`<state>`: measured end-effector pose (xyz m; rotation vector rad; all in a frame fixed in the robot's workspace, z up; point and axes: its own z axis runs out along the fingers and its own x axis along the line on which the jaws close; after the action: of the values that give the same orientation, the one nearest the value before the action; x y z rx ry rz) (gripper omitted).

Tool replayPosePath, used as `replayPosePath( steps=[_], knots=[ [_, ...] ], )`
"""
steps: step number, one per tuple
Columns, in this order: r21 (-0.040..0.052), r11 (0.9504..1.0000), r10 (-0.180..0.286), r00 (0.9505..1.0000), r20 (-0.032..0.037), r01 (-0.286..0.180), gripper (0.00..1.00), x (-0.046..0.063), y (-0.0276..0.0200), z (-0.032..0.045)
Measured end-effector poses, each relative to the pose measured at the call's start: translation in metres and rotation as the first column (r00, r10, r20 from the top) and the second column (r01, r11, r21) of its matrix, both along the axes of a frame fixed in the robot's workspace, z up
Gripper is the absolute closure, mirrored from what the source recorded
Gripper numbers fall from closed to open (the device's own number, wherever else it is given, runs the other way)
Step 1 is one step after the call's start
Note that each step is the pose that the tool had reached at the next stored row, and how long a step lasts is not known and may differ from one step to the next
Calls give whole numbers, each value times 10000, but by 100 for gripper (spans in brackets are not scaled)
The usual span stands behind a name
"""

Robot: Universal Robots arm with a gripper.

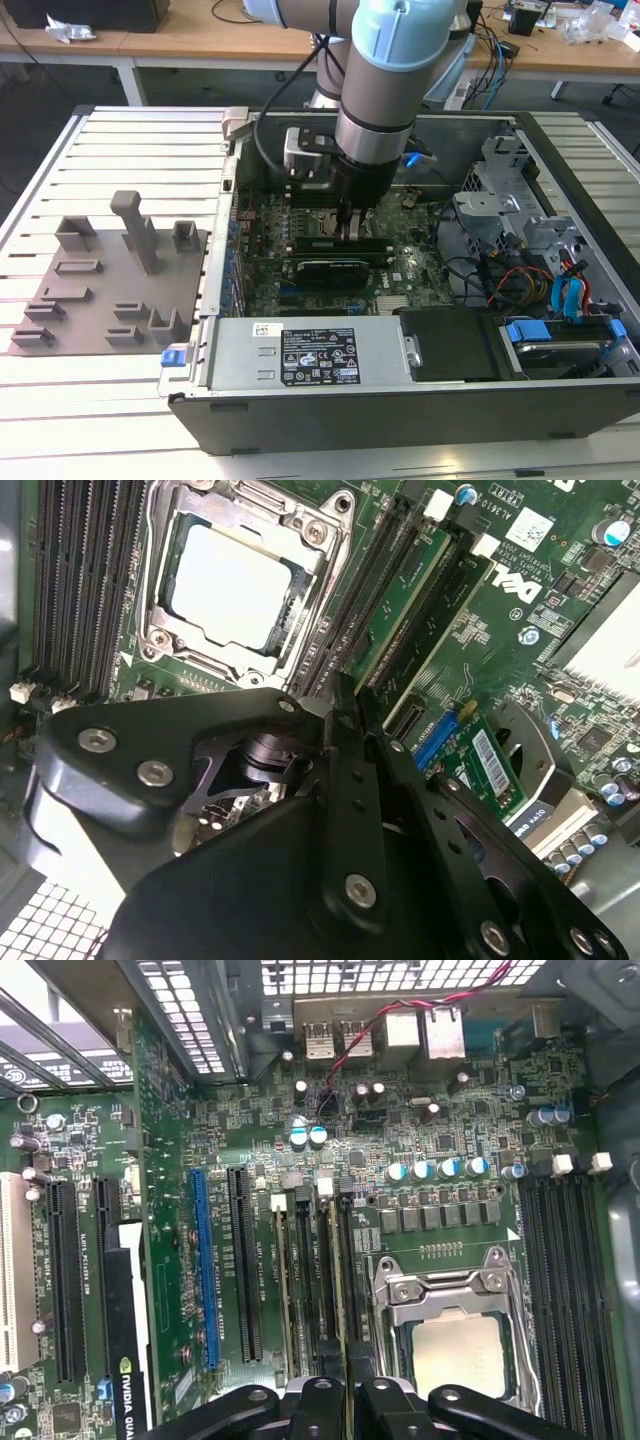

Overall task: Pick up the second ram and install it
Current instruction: 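Insert the second ram into the second slot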

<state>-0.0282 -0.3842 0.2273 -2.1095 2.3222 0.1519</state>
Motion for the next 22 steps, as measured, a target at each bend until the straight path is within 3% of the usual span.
replayPosePath(
  steps=[22],
  knots=[
    [-7,9999,114,9999,-1,-114,86,1,-9,-8]
  ],
)
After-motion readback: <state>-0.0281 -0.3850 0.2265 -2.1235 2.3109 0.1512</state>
